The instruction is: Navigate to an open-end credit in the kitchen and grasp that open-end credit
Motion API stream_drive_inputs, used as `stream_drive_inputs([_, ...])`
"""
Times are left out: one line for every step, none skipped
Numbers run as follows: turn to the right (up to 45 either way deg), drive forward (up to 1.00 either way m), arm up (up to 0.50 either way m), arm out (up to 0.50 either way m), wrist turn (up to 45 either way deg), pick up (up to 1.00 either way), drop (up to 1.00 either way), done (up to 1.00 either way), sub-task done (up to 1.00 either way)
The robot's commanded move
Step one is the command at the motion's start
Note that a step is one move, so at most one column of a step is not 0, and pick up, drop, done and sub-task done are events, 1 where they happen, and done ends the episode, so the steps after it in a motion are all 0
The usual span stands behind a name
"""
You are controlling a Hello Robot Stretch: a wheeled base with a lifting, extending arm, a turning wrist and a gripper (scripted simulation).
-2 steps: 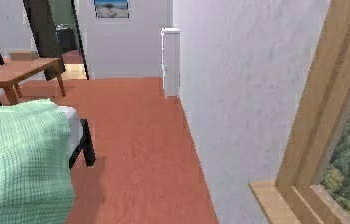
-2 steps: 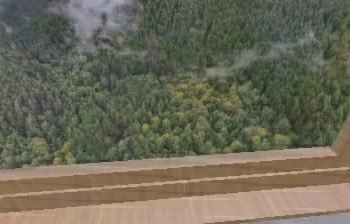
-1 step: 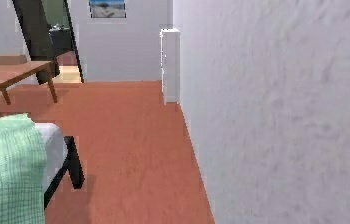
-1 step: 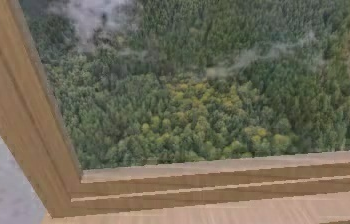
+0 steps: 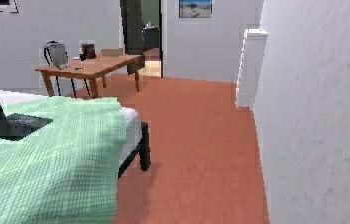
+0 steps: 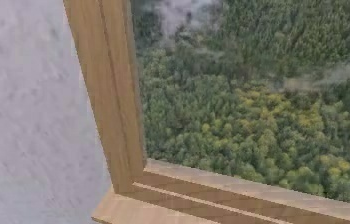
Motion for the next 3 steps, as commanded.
stream_drive_inputs([0.0, 1.0, 0.0, 0.0, 0.0, 0.0, 0.0, 0.0, 0.0])
stream_drive_inputs([0.0, 0.7, 0.0, 0.0, 0.0, 0.0, 0.0, 0.0, 0.0])
stream_drive_inputs([18.0, 0.0, 0.0, 0.0, 0.0, 0.0, 0.0, 0.0, 0.0])
